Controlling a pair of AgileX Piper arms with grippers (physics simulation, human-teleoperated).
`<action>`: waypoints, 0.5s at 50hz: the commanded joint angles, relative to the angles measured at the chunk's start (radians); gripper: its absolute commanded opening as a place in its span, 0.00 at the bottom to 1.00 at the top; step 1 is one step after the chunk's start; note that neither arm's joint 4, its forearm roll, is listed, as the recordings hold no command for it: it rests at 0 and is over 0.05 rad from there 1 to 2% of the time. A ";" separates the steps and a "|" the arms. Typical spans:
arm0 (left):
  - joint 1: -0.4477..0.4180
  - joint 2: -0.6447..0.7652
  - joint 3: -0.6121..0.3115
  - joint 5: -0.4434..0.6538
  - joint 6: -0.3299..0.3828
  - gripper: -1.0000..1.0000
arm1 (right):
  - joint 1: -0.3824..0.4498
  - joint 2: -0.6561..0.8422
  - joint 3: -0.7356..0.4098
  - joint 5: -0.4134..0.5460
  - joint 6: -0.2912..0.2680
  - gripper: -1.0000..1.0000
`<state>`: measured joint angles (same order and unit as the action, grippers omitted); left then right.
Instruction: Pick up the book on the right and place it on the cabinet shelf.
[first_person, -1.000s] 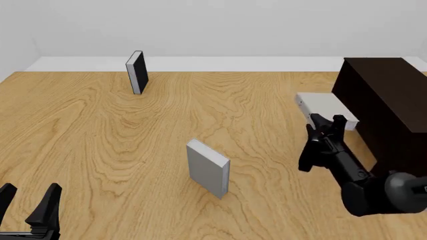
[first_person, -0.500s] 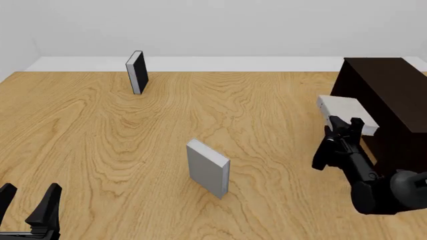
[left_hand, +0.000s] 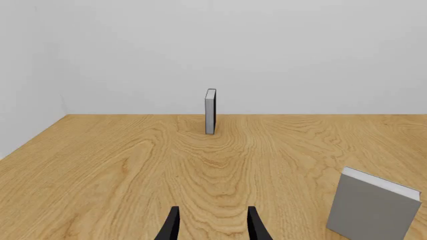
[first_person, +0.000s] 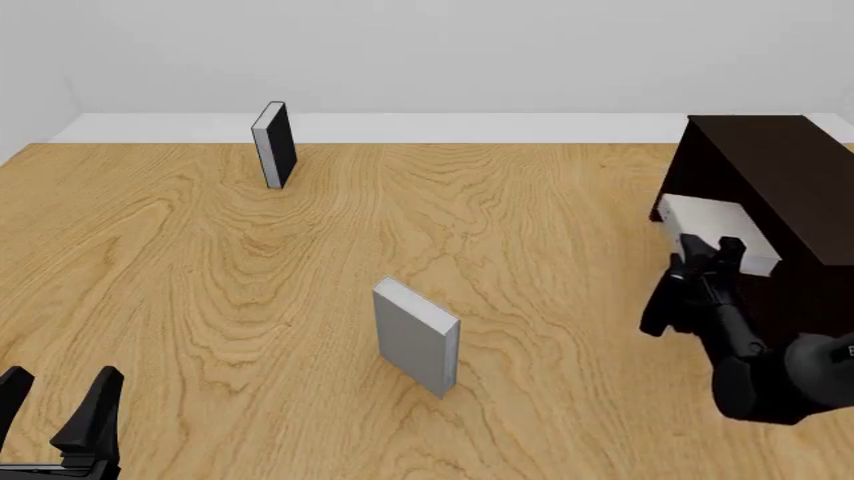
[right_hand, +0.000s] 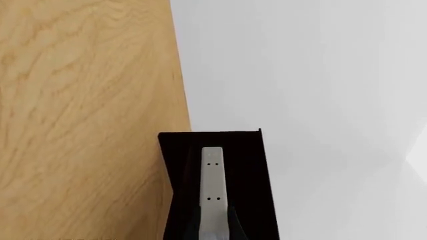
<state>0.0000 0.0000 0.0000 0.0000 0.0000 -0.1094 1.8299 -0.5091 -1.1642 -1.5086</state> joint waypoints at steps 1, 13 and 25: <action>0.000 0.000 0.000 0.000 0.000 1.00 | -0.020 0.007 -0.038 0.002 0.019 0.00; 0.000 0.000 0.000 0.000 0.000 1.00 | -0.064 0.049 -0.101 0.041 0.024 0.00; 0.000 0.000 0.000 0.000 0.000 1.00 | -0.088 0.082 -0.137 0.052 0.031 0.00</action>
<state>0.0000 0.0000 0.0000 0.0000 0.0000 -0.1759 1.8933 -0.6098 -1.1089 -1.4989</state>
